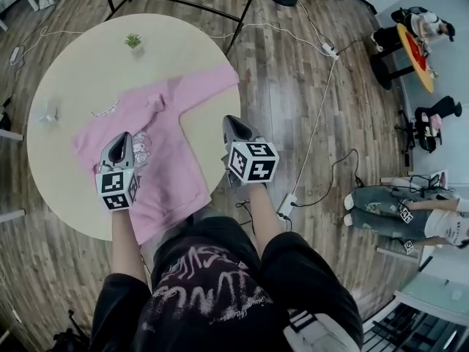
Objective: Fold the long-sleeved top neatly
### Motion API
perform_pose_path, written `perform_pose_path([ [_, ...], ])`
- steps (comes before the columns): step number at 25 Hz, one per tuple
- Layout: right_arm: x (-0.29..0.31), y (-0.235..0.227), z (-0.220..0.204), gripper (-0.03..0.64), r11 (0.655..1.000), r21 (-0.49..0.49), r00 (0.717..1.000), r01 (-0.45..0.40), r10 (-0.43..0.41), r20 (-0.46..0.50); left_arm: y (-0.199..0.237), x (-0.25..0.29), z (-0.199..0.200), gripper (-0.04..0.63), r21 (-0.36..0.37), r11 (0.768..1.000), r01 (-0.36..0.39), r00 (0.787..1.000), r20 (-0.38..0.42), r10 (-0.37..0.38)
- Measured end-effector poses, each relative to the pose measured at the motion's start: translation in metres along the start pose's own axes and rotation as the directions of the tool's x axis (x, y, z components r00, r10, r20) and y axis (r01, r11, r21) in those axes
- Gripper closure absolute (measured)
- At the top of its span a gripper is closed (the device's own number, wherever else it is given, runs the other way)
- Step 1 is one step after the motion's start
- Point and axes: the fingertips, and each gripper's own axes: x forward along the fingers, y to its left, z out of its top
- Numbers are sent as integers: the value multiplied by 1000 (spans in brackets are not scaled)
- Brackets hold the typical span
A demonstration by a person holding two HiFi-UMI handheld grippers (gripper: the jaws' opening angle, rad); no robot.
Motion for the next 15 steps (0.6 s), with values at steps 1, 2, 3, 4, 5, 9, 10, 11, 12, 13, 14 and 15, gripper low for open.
perform_pose_path([
  [1, -7, 3, 0, 612, 1000, 0, 1000, 9, -9, 7, -1, -5, 1, 584, -2, 1000, 10, 1000, 10, -10],
  [2, -13, 5, 0, 612, 1000, -1, 1000, 19, -19, 13, -2, -9, 1, 584, -3, 1000, 18, 1000, 18, -18],
  [3, -19, 8, 0, 612, 1000, -4, 999, 29, -29, 21, -3, -13, 1, 584, -6, 1000, 26, 999, 27, -26],
  [4, -24, 10, 1, 612, 999, -4, 999, 37, -37, 30, -3, -16, 2, 584, -11, 999, 32, 999, 35, -32],
  [5, -28, 12, 2, 612, 999, -3, 998, 44, -43, 38, -3, -18, 2, 584, -17, 999, 39, 998, 41, -38],
  [9, -42, 13, -2, 612, 998, 4, 997, 59, -59, 40, -7, -25, -4, 584, -42, 997, 65, 997, 47, -63],
  [10, -43, 12, -2, 612, 998, 6, 997, 61, -61, 39, -9, -25, -5, 584, -49, 996, 69, 997, 48, -67],
  [11, -44, 9, -2, 612, 998, 8, 997, 64, -64, 40, -10, -25, -5, 584, -54, 996, 72, 996, 49, -69],
  [12, -44, 5, -1, 612, 998, 12, 997, 69, -70, 43, -11, -25, -6, 584, -54, 996, 74, 996, 48, -72],
  [13, -44, 1, 0, 612, 997, 17, 996, 74, -75, 46, -13, -24, -6, 584, -47, 996, 76, 996, 45, -74],
  [14, -44, -4, 1, 612, 997, 21, 996, 78, -79, 49, -16, -22, -6, 584, -36, 996, 77, 996, 38, -75],
  [15, -43, -9, 2, 612, 997, 24, 995, 79, -80, 51, -19, -20, -7, 584, -24, 997, 77, 997, 31, -77],
])
